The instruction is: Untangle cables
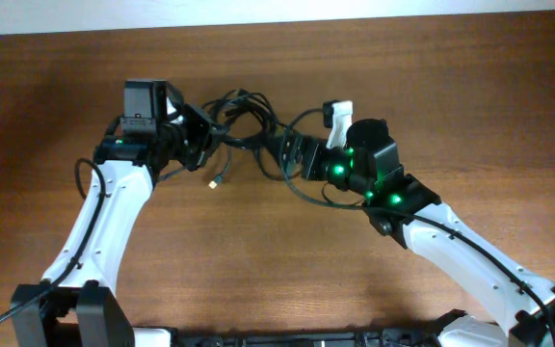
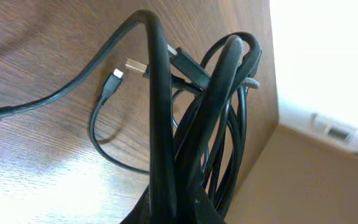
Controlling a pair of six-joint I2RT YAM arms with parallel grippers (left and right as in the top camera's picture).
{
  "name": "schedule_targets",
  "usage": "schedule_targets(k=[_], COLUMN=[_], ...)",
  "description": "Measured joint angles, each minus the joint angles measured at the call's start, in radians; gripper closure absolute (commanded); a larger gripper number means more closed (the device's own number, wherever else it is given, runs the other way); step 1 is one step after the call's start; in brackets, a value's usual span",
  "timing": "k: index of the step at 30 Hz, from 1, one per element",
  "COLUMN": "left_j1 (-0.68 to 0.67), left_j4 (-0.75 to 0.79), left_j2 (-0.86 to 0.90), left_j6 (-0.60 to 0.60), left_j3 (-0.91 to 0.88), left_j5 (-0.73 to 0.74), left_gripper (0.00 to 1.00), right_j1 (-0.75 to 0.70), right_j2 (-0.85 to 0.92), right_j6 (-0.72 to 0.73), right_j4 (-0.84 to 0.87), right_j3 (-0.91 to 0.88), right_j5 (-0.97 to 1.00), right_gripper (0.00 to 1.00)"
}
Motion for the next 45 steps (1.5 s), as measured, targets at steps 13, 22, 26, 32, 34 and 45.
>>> schedule_targets(k=[13,22,26,32,34,45], left_j1=[0.014,0.014,0.014,0.014,0.014,0.014], left_j4=[-0.173,-0.278,-0.290,-0.285,-0.289,-0.289], left_j2=[0.000,0.000,0.000,0.000,0.000,0.000], left_j6=[0.880,1.212,1.292,1.283,1.255,0.873], left_j3=[0.001,0.003,0.049,0.131,0.131,0.133], left_j5=[0.023,0.026,0.103,0.032,-0.011,-0.055], left_gripper=[1.00,1.00,1.00,1.00,1.00,1.00], right_j1=[0.001,-0.019,-0.019,-0.019,-0.019,0.058], right_j2=[0.000,0.000,0.000,0.000,0.000,0.010], right_j6=[-0.092,-0.200,-0.300,-0.258,-0.222,0.354], right_j4=[-0.239,-0.235,-0.235,-0.235,-0.235,-0.179], right_j3=[-0.008,-0.008,-0.008,-0.008,-0.008,-0.010], right_j5=[0.076,0.058,-0.063,-0.323,-0.369,-0.195], right_gripper=[0.01,0.01,0.00,0.00,0.00,0.02])
